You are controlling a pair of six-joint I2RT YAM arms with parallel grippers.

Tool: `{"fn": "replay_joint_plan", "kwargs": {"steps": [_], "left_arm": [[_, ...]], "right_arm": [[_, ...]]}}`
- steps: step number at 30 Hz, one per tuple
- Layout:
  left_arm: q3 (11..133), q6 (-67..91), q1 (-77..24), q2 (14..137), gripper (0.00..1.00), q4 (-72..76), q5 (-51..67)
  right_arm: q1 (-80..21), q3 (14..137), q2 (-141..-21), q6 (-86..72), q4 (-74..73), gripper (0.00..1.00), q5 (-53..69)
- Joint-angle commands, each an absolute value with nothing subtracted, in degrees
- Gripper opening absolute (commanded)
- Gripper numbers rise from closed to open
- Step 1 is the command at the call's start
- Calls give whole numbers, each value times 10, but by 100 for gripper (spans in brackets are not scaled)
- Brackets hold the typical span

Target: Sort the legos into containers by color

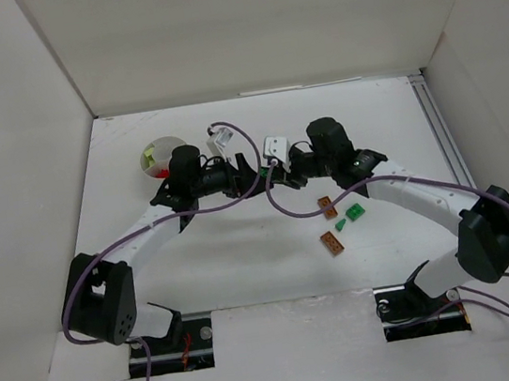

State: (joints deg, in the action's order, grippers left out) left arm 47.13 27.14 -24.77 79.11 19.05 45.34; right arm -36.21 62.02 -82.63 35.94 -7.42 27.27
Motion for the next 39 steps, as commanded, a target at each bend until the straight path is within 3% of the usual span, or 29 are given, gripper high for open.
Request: {"fn": "replay_joint_plan", "kwargs": {"steps": [1,13,15,22,25,29,32,36,37,39], "left_arm": [[507,280,-258,784,74,241,470],[518,293,-258,800,42,241,446],[518,293,-258,805,32,241,446],[518,293,-258,799,30,241,456],[518,287,-258,794,4,241,456],[525,280,-258,788,0,222,450],[538,275,-258,783,0,205,420],[557,264,-247,783,0,167,400],[562,264,-240,783,0,167,400],[562,264,-217,778,0,143,383]], "right_arm": [[-378,617,-814,354,-35,29,287],[-383,612,-791,354,-35,29,316],[-383,612,-791,359,-35,29,322],[-383,612,-785,338,-15,29,282],[-383,612,-785,325,-3,30,272],[-383,612,-785,310,-3,34,239],[-383,612,-790,300,4,48,222],[-383,617,-796,294,4,75,202],[-383,623,-796,289,4,99,196],[-377,623,-802,277,4,99,172]]}}
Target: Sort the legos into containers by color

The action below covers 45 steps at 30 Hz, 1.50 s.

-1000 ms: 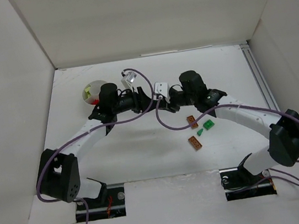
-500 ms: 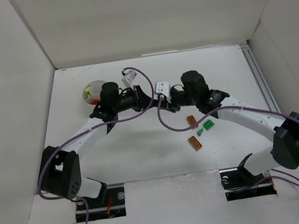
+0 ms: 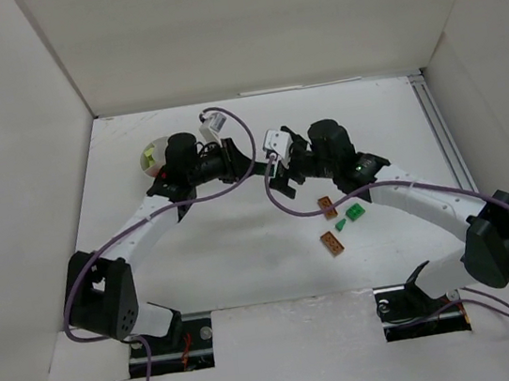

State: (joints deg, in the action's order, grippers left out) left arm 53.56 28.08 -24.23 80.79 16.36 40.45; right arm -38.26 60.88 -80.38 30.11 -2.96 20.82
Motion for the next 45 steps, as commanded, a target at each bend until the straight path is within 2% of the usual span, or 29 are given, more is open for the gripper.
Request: {"fn": "replay_joint_plan", "kwargs": {"steps": [1,8,12,19,25,32,45], "left_arm": [[571,248,-211,778,0,128,369],[621,230,-108,766,0,39,215],[723,225,-75,846,0,-45,94],[880,226,-46,979,0,-126,-5],[1006,221,-35,1073,0,-189,-29],[1095,236,-35,1141,0,-252,-83],[1069,236,-35,1143,0,-260,-76]], "right_arm": [[-367,628,-802,267,4,99,154],[-271,607,-786,176,15,99,114],[-231,584,-786,155,15,99,107],[-190,570,-780,149,-5,99,91],[-164,570,-796,149,-16,99,80],[-153,581,-819,149,-26,99,86],[-137,586,-846,149,-26,99,97]]}}
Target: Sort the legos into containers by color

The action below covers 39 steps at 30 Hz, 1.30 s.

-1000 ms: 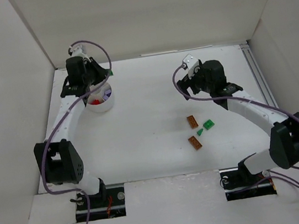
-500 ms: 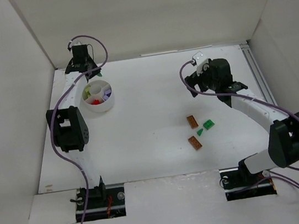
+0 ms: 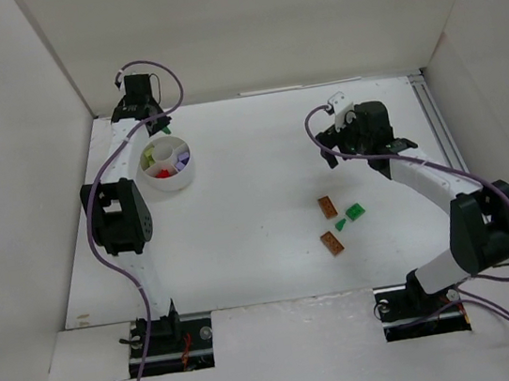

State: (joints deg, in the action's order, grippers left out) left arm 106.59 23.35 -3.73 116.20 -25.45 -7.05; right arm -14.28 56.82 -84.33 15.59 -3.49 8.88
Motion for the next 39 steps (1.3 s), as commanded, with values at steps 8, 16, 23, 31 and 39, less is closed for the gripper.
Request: {"fn": "replay_joint_plan", "kwargs": {"steps": [8,16,23,31,39], "left_arm": [[1075,236,-35,1156,0,-287,-86],[1047,225,-35,1137,4,-282,-81],[1047,225,-35,1143,15,-288,-76],[1034,220,-35,1114,15,-288,-76],[990,209,-35,1071,10,-264,-65]], "right_arm": [[-137,586,-846,149,-26,99,97],[-137,586,-846,149,-26,99,97],[-137,586,-846,149,-26,99,102],[-137,581,-846,144,-26,99,102],[-137,576,-846,144,-26,99,107]]}}
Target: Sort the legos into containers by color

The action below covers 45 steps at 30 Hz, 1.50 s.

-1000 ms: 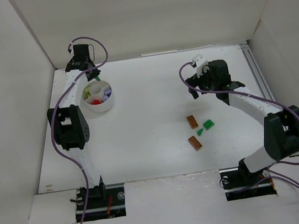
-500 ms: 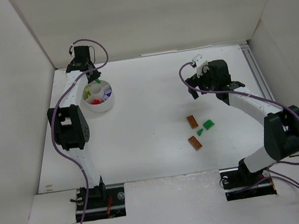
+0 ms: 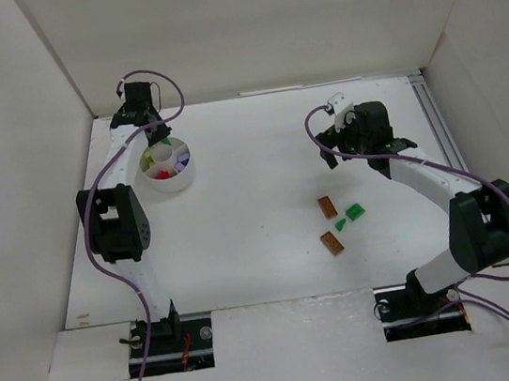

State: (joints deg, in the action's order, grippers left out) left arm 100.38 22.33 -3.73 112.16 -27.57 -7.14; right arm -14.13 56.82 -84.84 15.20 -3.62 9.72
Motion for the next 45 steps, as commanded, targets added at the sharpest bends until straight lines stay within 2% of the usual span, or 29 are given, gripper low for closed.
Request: {"fn": "replay_joint_plan", "kwargs": {"steps": [1,10,12,14,16,30,33,37,38,39,45], "left_arm": [[990,209,-35,1071,12,-264,-65],[1011,209,-35,1098,21,-269,-46],[1016,209,-35,1103,26,-269,-46],[1016,209,-35,1103,38,-274,-51],[1022,209,-35,1103,44,-274,-51],[1007,209,-35,1072,44,-258,-46],[968,199,-41,1029,50,-223,-32],[891,162,-71,949,67,-154,-6],[874,155,-71,933,74,-139,17],[840,149,-77,916,100,-110,31],[743,132,-90,826,100,-32,128]], "right_arm": [[-137,576,-846,144,-26,99,107],[-137,576,-846,144,-26,99,102],[-137,576,-840,144,-26,99,102],[-137,576,-840,144,-26,99,102],[-137,576,-840,144,-26,99,102],[-137,554,-808,120,-32,99,73],[-117,541,-795,61,-67,99,49],[-89,491,-769,-23,-107,99,60],[-82,479,-762,-39,-119,99,54],[-82,459,-756,-59,-136,99,38],[-82,384,-709,-158,-206,99,-19]]}}
